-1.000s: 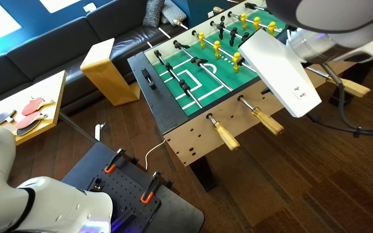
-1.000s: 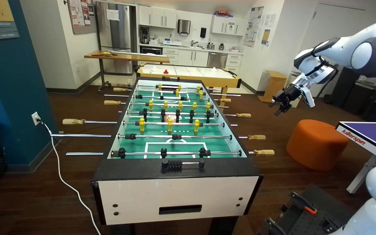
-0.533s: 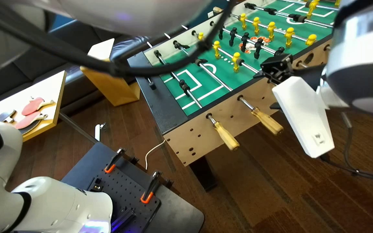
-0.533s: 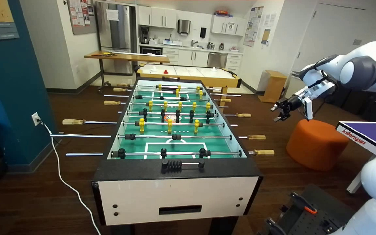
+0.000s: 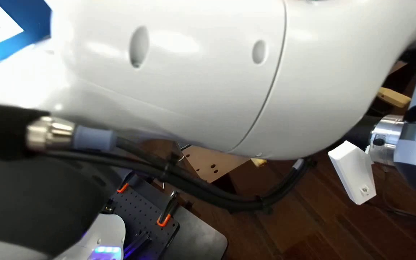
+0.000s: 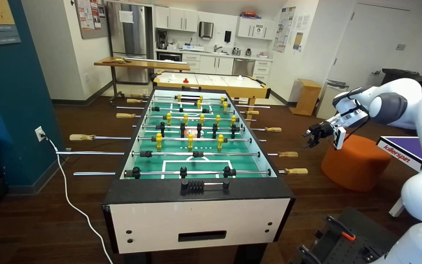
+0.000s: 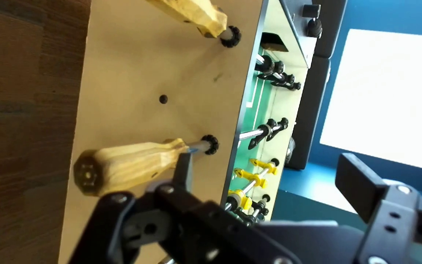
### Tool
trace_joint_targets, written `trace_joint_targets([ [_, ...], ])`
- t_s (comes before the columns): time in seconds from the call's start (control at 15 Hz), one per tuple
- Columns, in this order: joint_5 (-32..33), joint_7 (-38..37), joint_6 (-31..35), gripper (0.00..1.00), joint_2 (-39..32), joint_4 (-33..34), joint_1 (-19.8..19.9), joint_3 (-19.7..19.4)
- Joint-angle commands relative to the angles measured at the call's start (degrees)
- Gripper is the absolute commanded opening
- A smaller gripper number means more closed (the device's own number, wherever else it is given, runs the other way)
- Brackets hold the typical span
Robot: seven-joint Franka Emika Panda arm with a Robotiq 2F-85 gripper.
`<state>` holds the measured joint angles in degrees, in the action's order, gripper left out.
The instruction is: Rotate the second rod on the foosball table
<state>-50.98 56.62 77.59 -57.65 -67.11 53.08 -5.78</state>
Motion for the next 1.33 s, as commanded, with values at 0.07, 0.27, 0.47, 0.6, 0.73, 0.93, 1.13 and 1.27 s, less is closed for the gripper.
trace_joint_targets([
  [0.07, 0.00, 0.00, 0.00, 1.00, -1.57, 1.73, 0.07, 0.31],
  [0.27, 0.11, 2.18, 0.74, 1.00, -1.46, 1.95, 0.28, 0.42],
  [0.47, 0.49, 6.93, 1.70, 1.00, -2.22, 1.68, 1.03, -0.11],
  [0.6, 0.42, 9.34, 2.37, 1.00, -2.67, 1.48, 1.66, -0.59],
  [0.73, 0.30, 11.82, 3.00, 1.00, -3.16, 1.36, 2.40, -0.90],
  [0.93, 1.20, 13.64, 2.63, 1.00, -5.92, 3.95, 4.53, 0.50],
  [1.13, 1.44, 14.09, 1.69, 1.00, -9.36, 6.72, 5.52, 1.46],
  [1.27, 0.39, 13.98, 1.68, 1.00, -7.65, 3.75, 4.92, 0.21],
])
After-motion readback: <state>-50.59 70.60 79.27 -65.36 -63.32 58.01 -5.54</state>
